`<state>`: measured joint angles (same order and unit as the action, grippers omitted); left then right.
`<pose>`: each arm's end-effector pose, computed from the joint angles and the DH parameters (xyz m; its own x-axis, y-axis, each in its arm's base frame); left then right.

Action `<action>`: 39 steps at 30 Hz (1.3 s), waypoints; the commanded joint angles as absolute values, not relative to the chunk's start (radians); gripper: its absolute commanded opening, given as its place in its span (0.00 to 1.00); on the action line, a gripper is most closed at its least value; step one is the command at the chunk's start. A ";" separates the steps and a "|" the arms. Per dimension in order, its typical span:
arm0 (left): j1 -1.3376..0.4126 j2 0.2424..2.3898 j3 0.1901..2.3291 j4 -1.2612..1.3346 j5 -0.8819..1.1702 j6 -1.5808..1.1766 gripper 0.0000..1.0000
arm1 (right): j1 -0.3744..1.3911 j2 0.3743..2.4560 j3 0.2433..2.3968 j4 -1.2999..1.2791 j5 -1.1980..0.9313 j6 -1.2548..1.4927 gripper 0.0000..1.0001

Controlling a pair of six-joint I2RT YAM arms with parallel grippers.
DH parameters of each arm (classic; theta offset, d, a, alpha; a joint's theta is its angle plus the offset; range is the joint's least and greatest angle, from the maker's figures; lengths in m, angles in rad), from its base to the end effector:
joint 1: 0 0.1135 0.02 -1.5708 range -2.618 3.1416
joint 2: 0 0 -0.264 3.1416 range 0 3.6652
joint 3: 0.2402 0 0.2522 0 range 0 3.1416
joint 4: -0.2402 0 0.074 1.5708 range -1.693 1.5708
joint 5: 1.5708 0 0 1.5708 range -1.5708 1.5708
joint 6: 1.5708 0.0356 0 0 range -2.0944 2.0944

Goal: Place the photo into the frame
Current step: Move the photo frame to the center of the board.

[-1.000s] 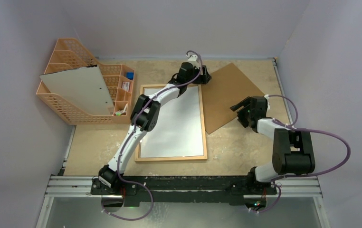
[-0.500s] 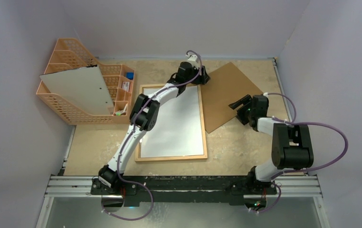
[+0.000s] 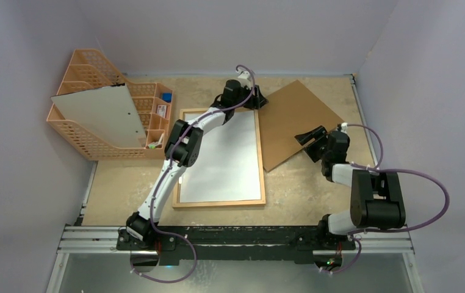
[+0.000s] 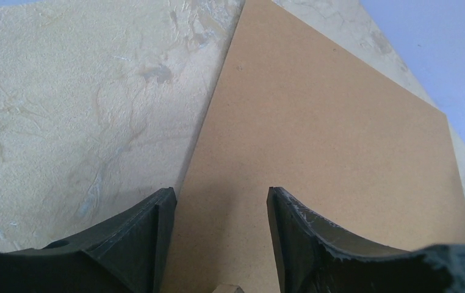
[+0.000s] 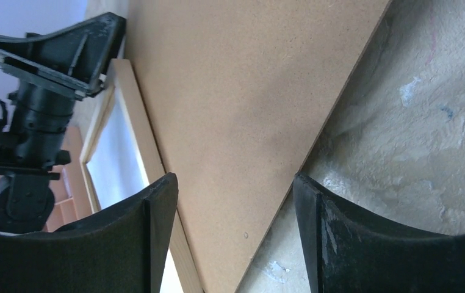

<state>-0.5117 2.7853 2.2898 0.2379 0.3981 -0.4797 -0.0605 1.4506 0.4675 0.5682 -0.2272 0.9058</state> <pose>0.5292 -0.3130 0.1147 -0.5562 -0.1756 -0.8123 0.5879 0.6077 -0.5339 0.2735 -0.0085 0.1612 -0.3638 0.7901 -0.4933 0.2260 0.5886 0.7762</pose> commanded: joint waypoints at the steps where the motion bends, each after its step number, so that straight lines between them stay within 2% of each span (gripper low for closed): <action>1: -0.562 2.791 2.237 0.179 0.538 -0.534 0.58 | -0.053 1.403 0.446 0.920 -0.358 1.008 0.70; 12: -0.562 2.773 2.196 0.187 0.520 -0.544 0.57 | -0.072 1.545 0.311 1.280 -0.345 1.313 0.71; 22: -0.571 2.769 2.163 0.227 0.553 -0.549 0.56 | -0.072 1.478 0.442 0.776 -0.148 1.141 0.70; 31: -0.579 2.736 2.062 0.314 0.660 -0.522 0.56 | -0.073 1.409 0.541 0.662 0.049 0.894 0.70; 39: -0.580 2.700 2.011 0.284 0.661 -0.465 0.56 | -0.079 1.413 0.646 0.575 0.237 0.743 0.71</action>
<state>-0.5343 2.7014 2.0628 0.4236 0.5484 -0.4919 -0.0776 1.4170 0.5808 0.5888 0.0944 0.8490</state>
